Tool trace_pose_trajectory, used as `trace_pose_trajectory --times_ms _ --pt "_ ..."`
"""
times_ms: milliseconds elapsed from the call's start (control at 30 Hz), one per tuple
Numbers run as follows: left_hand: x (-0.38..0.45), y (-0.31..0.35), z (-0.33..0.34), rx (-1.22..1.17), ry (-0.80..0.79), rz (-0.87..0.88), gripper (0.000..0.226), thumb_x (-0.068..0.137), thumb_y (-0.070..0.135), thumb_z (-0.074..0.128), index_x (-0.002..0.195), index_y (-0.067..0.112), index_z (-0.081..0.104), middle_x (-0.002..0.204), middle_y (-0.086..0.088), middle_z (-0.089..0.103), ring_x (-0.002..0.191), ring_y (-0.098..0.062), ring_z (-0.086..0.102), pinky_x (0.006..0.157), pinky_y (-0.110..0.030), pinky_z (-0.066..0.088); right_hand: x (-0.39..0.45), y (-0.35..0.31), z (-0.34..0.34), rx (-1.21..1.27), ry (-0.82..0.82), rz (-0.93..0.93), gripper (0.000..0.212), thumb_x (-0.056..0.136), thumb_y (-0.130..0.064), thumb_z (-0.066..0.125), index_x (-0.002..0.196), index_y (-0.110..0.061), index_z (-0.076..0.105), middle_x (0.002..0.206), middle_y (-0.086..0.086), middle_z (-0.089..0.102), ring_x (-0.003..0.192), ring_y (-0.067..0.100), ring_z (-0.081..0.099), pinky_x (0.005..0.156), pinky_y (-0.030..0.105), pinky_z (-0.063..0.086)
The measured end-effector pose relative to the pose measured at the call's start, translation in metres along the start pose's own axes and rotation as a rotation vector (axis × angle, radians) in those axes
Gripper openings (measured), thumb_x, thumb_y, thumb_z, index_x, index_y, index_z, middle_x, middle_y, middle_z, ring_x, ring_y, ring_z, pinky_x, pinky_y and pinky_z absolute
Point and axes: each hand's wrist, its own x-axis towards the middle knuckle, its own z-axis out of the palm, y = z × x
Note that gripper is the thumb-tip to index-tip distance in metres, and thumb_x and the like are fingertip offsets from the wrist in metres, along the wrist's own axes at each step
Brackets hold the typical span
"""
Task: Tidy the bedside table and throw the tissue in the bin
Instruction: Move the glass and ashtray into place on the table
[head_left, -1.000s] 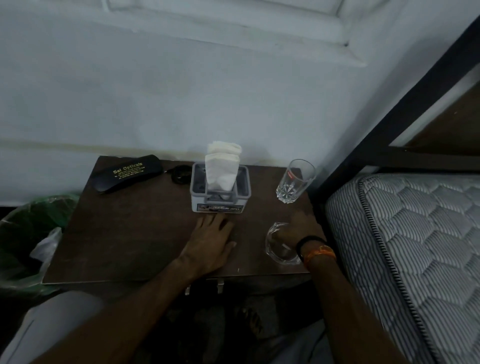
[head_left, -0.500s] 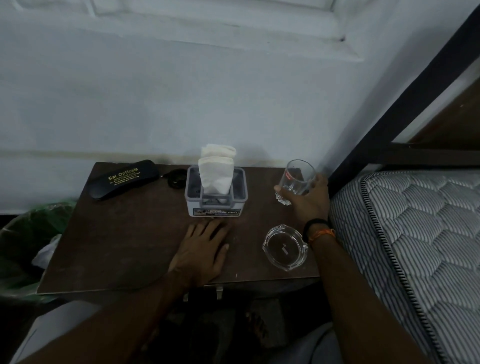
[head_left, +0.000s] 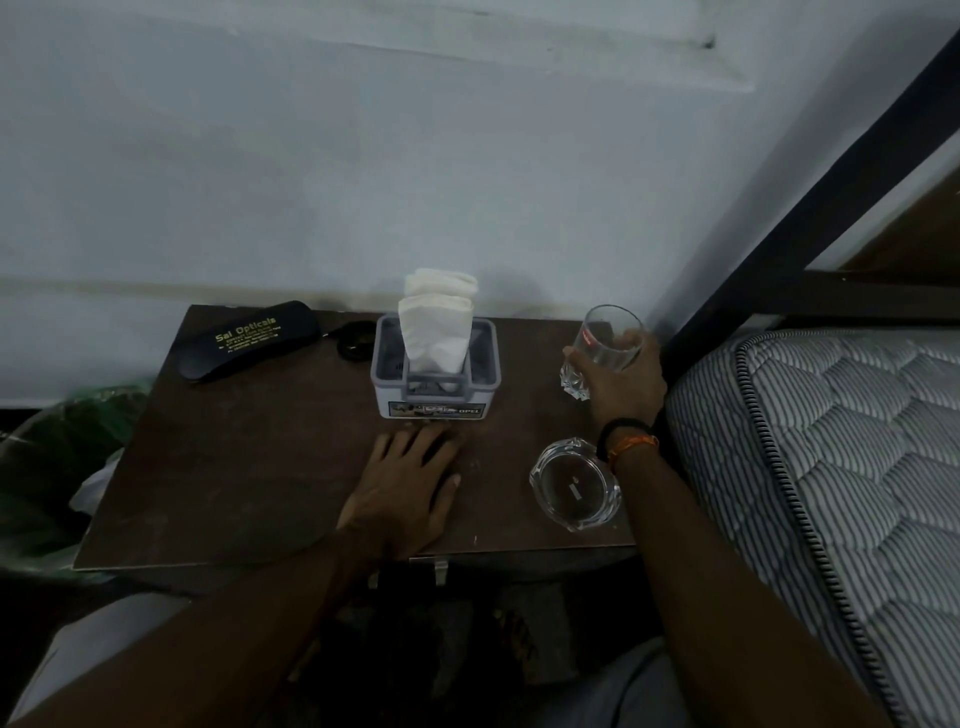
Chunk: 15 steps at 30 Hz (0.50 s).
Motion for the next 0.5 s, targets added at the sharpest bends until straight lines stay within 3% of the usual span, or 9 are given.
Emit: trace_pose_trajectory --times_ms 100,267,333,500 --pt "0.0 -0.001 -0.001 0.005 -0.001 -0.005 0.046 0.097 0.045 0.038 0.138 0.026 0.048 0.142 0.0 0.048 0.122 -0.026 0.048 0.1 -0.045 0.039 -0.007 -0.01 -0.009 -0.002 0.045 -0.02 0.068 0.05 -0.059 0.083 0.104 -0.028 0.055 0.101 -0.012 0.061 0.094 0.015 0.063 0.086 0.042 0.058" --pt "-0.001 -0.001 -0.001 0.006 -0.007 -0.007 0.046 0.096 0.045 0.04 0.137 0.025 0.049 0.141 -0.001 0.048 0.122 -0.028 0.048 0.1 -0.046 0.039 -0.023 -0.034 -0.043 0.011 0.079 -0.088 0.071 0.058 -0.047 0.088 0.114 -0.019 0.055 0.107 -0.007 0.064 0.096 0.015 0.063 0.083 0.033 0.055" --pt "-0.001 -0.001 -0.003 0.009 -0.01 -0.007 0.046 0.096 0.045 0.04 0.137 0.025 0.049 0.141 -0.001 0.048 0.122 -0.027 0.047 0.1 -0.046 0.038 -0.037 -0.038 -0.055 0.01 0.043 -0.091 0.072 0.058 -0.044 0.089 0.115 -0.016 0.056 0.107 -0.007 0.063 0.095 0.013 0.063 0.082 0.03 0.053" --pt "0.0 -0.001 -0.004 0.031 -0.033 -0.006 0.048 0.096 0.047 0.036 0.138 0.026 0.048 0.144 -0.001 0.046 0.125 -0.027 0.045 0.103 -0.045 0.037 -0.073 -0.028 -0.071 -0.065 -0.119 -0.069 0.082 0.045 -0.062 0.078 0.114 -0.022 0.06 0.106 -0.007 0.068 0.092 0.011 0.066 0.08 0.028 0.054"
